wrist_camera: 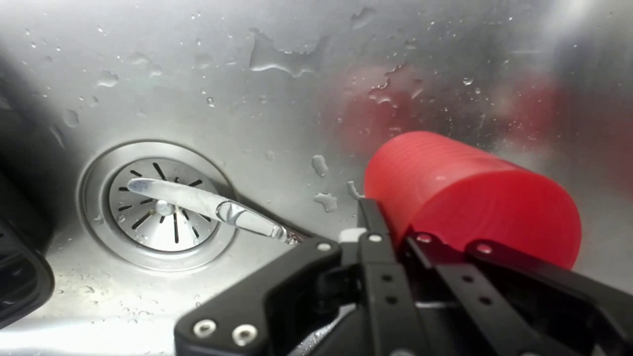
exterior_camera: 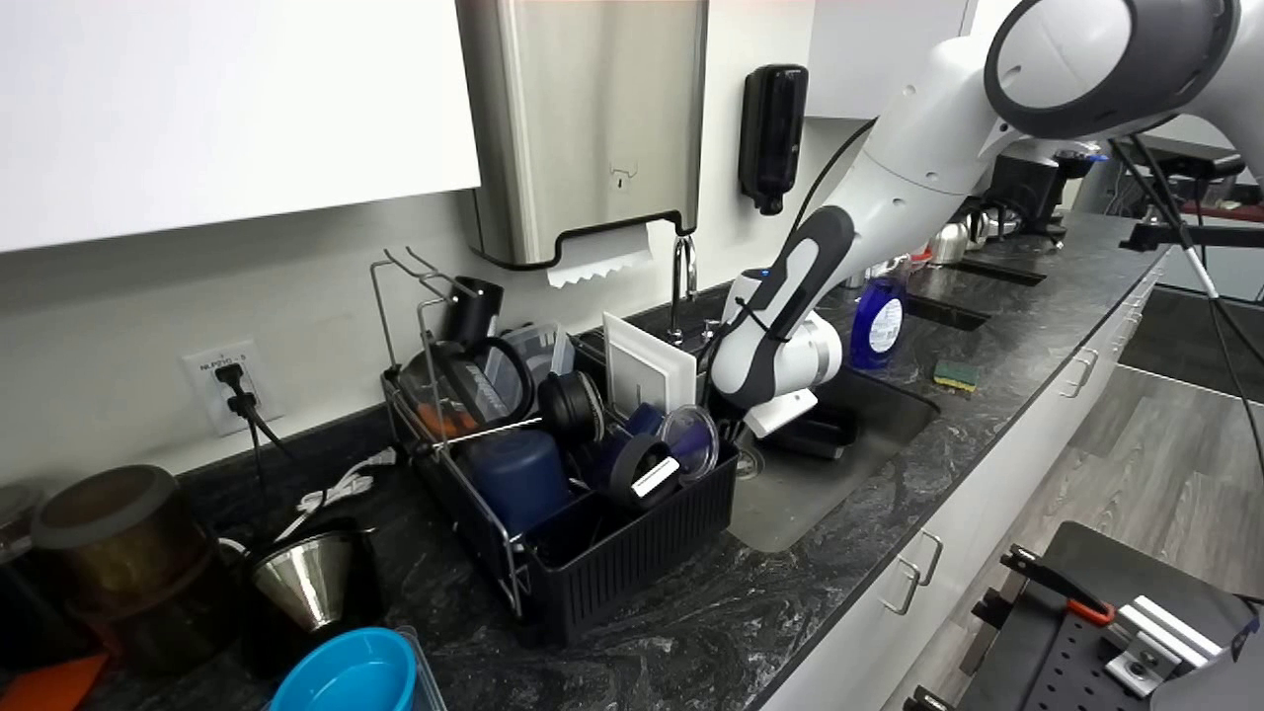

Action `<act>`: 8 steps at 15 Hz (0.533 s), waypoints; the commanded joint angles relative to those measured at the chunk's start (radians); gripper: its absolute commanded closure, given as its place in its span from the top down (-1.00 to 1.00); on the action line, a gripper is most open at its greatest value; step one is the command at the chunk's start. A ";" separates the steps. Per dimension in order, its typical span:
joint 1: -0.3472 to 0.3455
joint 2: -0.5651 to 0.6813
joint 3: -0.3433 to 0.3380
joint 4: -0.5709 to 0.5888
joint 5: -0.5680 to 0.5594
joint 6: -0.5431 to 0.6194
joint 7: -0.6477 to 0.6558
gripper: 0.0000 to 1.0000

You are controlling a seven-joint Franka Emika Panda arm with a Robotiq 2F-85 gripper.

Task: Put the red cup in the black bowl

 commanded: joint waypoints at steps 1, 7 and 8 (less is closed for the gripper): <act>0.021 -0.072 -0.034 -0.059 -0.040 -0.040 0.037 -0.98; 0.023 -0.134 -0.060 -0.071 -0.068 -0.122 0.038 -0.98; 0.022 -0.141 -0.065 -0.067 -0.070 -0.134 0.038 -0.98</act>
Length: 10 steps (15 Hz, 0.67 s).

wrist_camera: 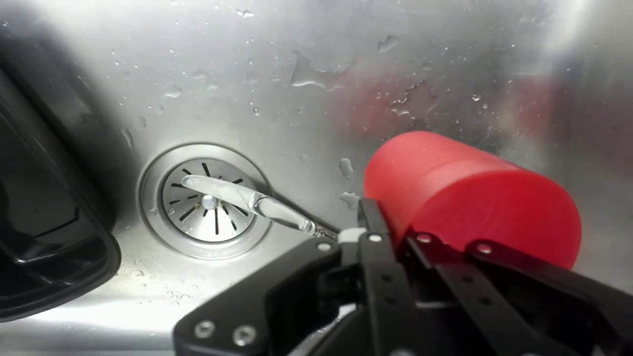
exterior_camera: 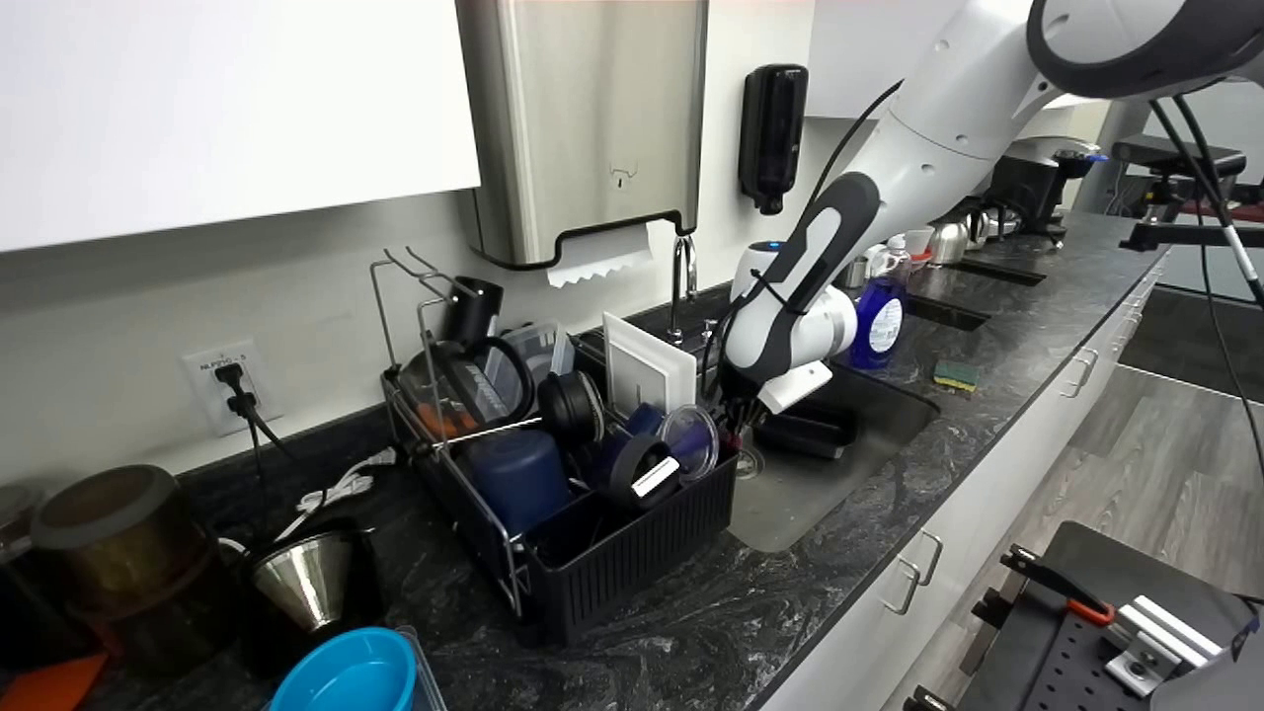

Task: Put the red cup in the black bowl

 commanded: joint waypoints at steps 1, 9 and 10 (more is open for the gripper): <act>0.009 -0.038 -0.030 -0.008 -0.028 -0.063 0.019 -0.98; -0.040 -0.060 -0.093 0.039 -0.022 -0.134 0.007 -0.98; -0.045 -0.060 -0.100 0.046 -0.021 -0.142 0.009 -0.98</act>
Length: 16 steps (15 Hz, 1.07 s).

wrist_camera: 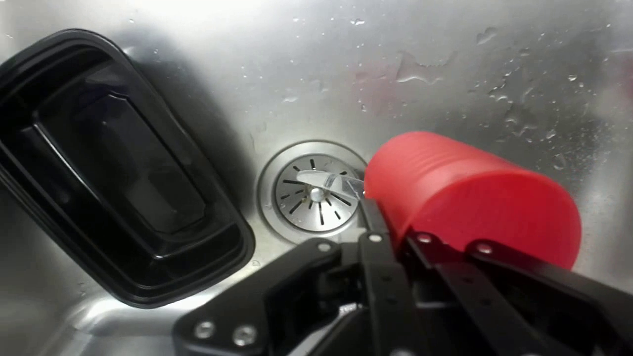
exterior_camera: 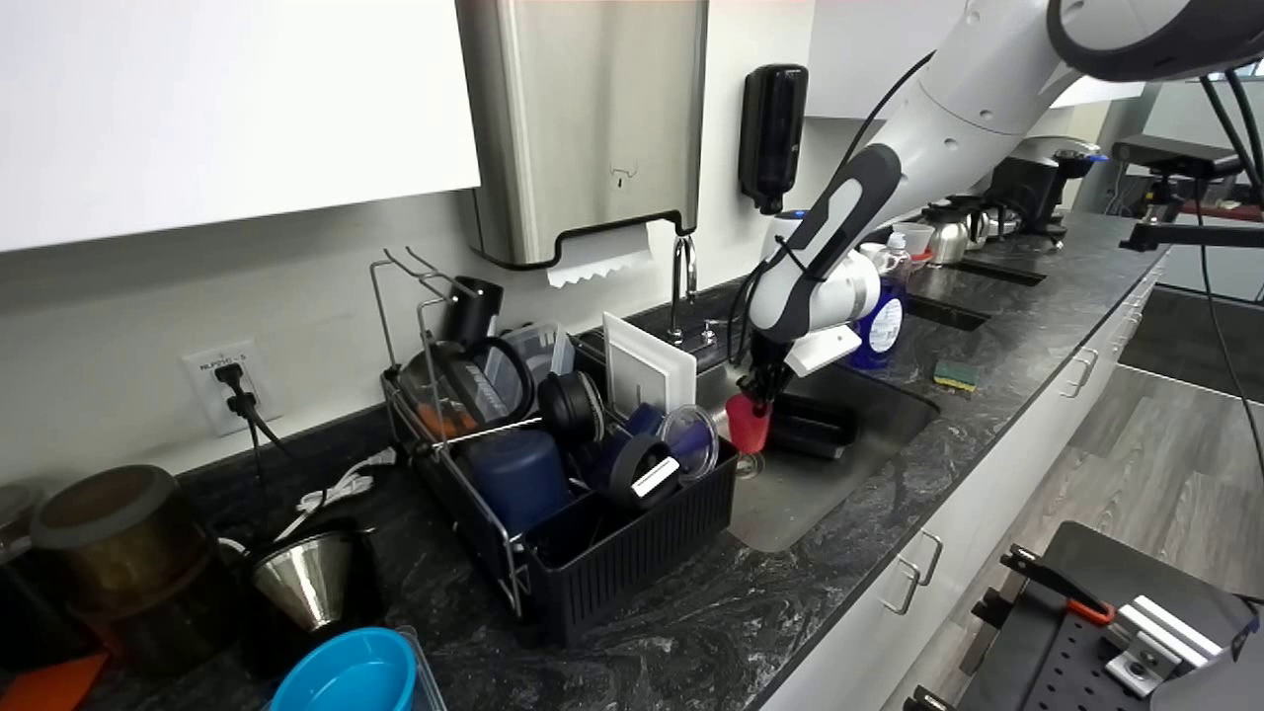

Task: Put the red cup in the black bowl

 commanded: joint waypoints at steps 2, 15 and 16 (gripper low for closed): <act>-0.032 -0.010 -0.011 0.030 -0.011 -0.062 0.008 -0.98; -0.033 0.012 -0.006 0.041 -0.008 -0.024 0.016 -0.98; -0.037 0.023 -0.001 0.054 0.001 -0.021 0.019 -0.98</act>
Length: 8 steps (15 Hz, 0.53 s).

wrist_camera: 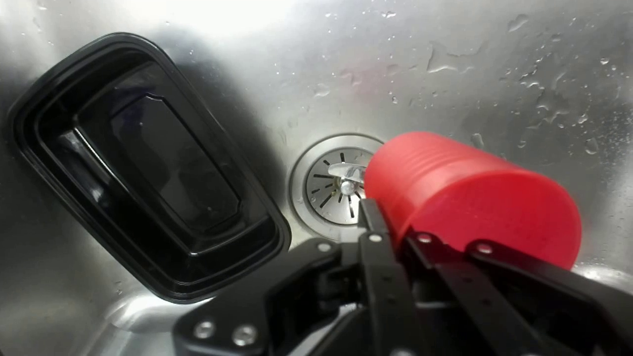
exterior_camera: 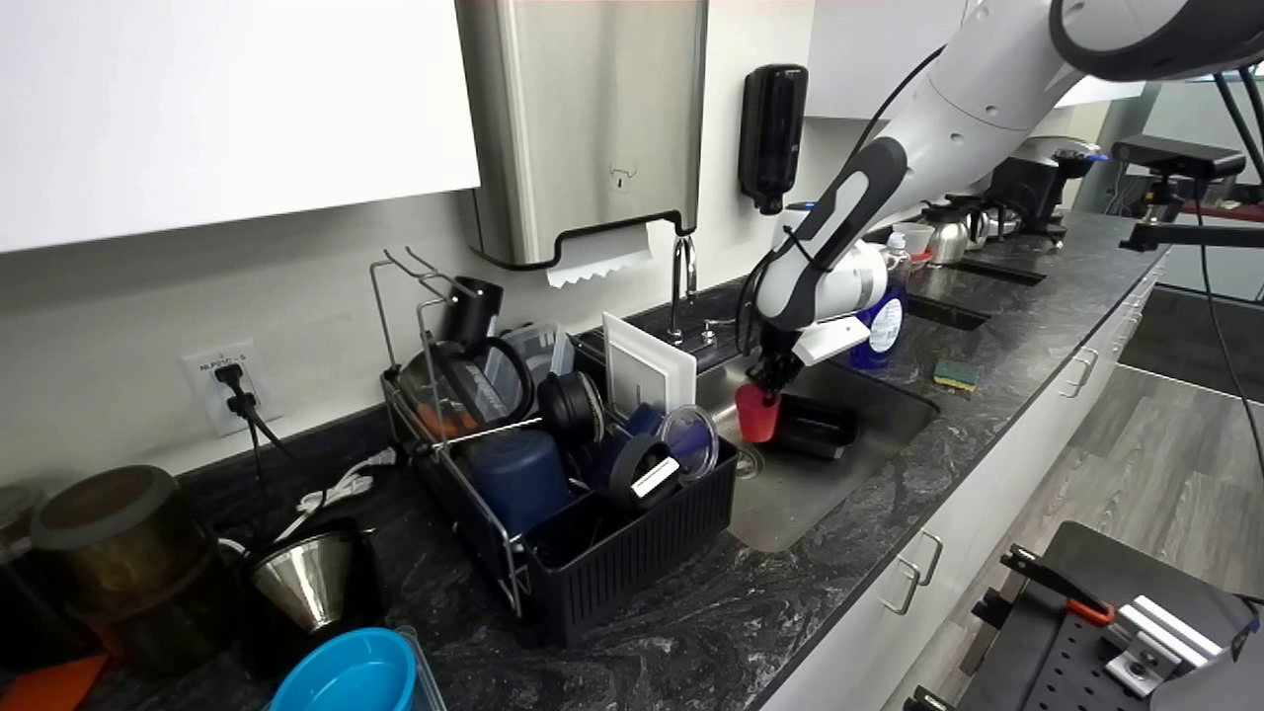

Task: Put the red cup in the black bowl

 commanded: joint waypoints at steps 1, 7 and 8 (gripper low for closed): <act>-0.014 0.036 0.016 0.048 0.009 -0.008 0.021 -0.98; -0.037 0.147 -0.004 0.230 0.016 -0.040 0.072 -0.98; -0.043 0.170 -0.010 0.268 0.017 -0.051 0.082 -0.98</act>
